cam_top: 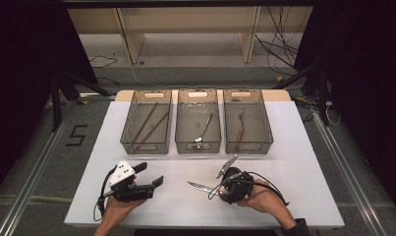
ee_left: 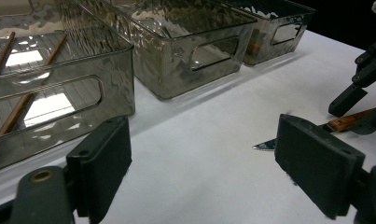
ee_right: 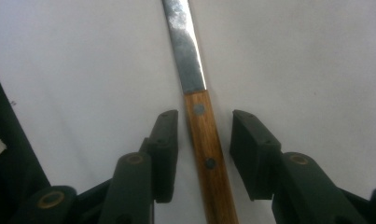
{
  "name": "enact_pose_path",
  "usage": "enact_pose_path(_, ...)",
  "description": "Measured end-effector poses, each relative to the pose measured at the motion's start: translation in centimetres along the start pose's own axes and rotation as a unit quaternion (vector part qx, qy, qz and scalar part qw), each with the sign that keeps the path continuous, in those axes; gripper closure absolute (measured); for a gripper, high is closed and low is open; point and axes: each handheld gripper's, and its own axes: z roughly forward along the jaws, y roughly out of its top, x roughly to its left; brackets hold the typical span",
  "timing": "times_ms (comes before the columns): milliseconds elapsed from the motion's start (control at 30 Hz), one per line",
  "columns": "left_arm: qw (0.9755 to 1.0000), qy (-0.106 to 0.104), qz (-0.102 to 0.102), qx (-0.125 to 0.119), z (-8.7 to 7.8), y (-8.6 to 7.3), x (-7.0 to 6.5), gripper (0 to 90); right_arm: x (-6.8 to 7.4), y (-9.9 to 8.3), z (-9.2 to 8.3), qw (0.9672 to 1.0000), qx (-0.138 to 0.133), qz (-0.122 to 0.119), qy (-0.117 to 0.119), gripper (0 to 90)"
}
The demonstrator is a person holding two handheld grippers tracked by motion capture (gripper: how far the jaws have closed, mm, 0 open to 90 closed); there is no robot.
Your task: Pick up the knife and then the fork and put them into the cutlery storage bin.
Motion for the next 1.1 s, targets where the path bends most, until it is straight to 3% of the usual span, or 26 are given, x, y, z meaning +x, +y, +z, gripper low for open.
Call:
enact_pose_path(233, 1.0, -0.001, 0.003, 0.001, 0.06, 0.0, -0.04, 18.2, 0.3, 0.2, 0.1, 0.9995, 0.007, -0.023, -0.022, 68.5)
enact_pose_path(633, 1.0, -0.001, 0.005, 0.004, 0.19, 0.01, -0.15, 18.2, 0.82, 0.72, 0.2, 0.9984, 0.026, -0.044, -0.024, 76.6)
enact_pose_path(900, 1.0, -0.001, 0.004, 0.003, 0.15, 0.01, -0.08, 18.2, 0.71, 0.62, 0.11, 0.9981, 0.017, -0.056, -0.02, 77.3)
enact_pose_path(1100, 1.0, -0.001, 0.004, 0.003, 0.15, 0.01, -0.09, 18.2, 0.45, 0.5, -0.54, 0.9984, 0.004, -0.052, -0.023, 77.4)
